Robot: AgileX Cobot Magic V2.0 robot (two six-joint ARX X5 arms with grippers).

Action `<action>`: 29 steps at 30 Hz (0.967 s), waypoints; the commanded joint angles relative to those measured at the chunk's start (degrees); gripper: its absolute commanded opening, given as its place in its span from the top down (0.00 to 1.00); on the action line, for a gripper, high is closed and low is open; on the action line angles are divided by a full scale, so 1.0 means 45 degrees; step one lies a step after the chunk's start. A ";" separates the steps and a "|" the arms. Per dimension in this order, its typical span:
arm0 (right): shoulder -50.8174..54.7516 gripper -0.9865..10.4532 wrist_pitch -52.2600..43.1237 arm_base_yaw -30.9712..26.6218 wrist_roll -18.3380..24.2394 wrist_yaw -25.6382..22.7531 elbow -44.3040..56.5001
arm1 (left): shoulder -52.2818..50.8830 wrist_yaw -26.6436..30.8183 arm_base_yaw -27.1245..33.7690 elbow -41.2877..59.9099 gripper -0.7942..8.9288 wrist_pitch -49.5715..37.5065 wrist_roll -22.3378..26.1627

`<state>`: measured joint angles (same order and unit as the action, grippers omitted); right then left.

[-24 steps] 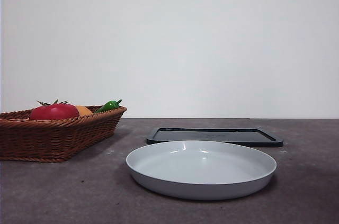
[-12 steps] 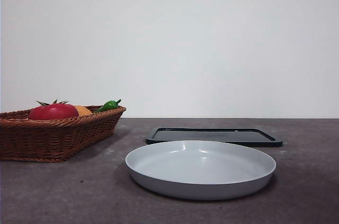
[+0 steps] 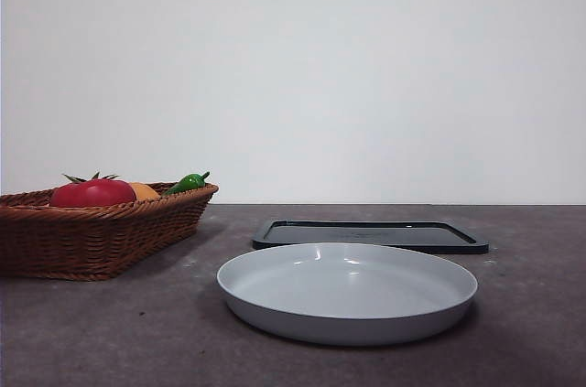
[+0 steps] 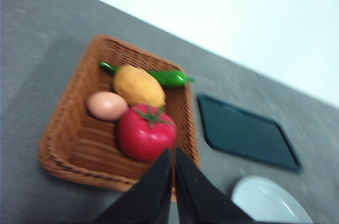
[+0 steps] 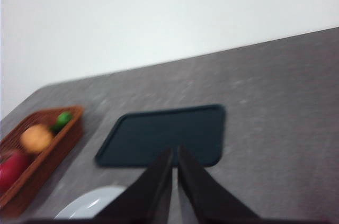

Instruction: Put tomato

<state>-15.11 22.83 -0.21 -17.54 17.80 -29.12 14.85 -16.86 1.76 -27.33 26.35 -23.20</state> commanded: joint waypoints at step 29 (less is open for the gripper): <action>-0.6887 0.91 0.7699 0.3371 0.4333 0.3371 -0.6630 | 0.5790 -0.2603 -0.1195 -0.6339 0.91 0.7237 0.5586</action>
<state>-45.78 58.02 14.66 0.89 32.82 -57.71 40.60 -28.38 -3.53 -54.48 59.55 0.97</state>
